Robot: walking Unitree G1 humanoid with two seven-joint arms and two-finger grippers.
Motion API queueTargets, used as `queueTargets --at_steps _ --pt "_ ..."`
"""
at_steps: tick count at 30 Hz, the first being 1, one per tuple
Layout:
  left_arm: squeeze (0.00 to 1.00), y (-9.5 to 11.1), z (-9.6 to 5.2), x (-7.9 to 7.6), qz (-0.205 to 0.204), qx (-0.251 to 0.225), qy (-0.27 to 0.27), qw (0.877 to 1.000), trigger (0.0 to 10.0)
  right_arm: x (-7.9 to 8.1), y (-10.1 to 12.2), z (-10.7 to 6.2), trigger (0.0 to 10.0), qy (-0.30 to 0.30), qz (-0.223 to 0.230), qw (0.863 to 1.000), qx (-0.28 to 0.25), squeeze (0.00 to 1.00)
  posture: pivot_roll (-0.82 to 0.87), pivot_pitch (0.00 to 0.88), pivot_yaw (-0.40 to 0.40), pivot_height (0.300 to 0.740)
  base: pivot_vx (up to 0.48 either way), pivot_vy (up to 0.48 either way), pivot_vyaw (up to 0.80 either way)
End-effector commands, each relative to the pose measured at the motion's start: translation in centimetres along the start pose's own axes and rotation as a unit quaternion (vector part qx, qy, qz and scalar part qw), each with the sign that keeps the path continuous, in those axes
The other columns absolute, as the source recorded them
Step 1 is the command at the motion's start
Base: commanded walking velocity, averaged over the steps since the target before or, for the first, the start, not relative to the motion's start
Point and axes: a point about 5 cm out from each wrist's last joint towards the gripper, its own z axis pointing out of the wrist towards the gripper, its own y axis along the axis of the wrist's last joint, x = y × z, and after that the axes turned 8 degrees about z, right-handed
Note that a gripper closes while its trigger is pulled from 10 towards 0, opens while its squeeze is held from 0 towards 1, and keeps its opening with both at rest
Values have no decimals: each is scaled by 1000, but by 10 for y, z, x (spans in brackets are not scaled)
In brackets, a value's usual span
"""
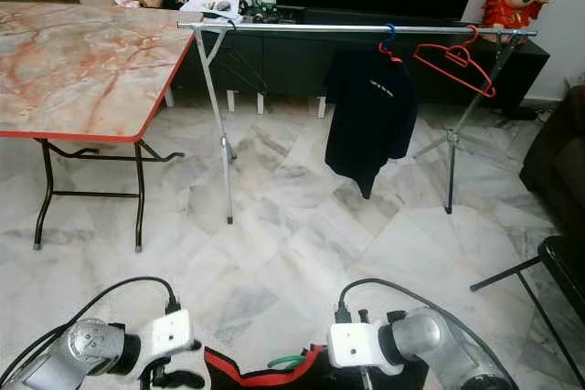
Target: Hang hanger
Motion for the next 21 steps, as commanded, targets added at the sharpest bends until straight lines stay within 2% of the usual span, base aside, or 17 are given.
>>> queueTargets --at_steps 1,5,13,18,21 --pt "0 -3 -1 -5 20 20 -21 999 10000 -2 1 -1 10000 1 -11 1000 1 0 75 62 -64 740 0 0 0" --pt "0 3 4 1 21 9 2 1000 10000 -2 4 1 10000 5 -9 1000 -12 0 71 64 -66 740 0 0 0" --pt "0 8 11 -1 39 15 -17 999 10000 -5 5 0 10000 2 -16 1000 -15 0 68 61 -70 740 0 0 0" --pt "0 12 12 -6 36 -1 -43 998 10000 -12 11 4 10000 -22 -31 999 -15 0 73 59 -71 740 0 0 0" --pt "0 18 13 -5 40 -17 -38 998 10000 -15 15 8 10000 -31 -38 999 -18 0 77 55 -72 740 0 0 0"
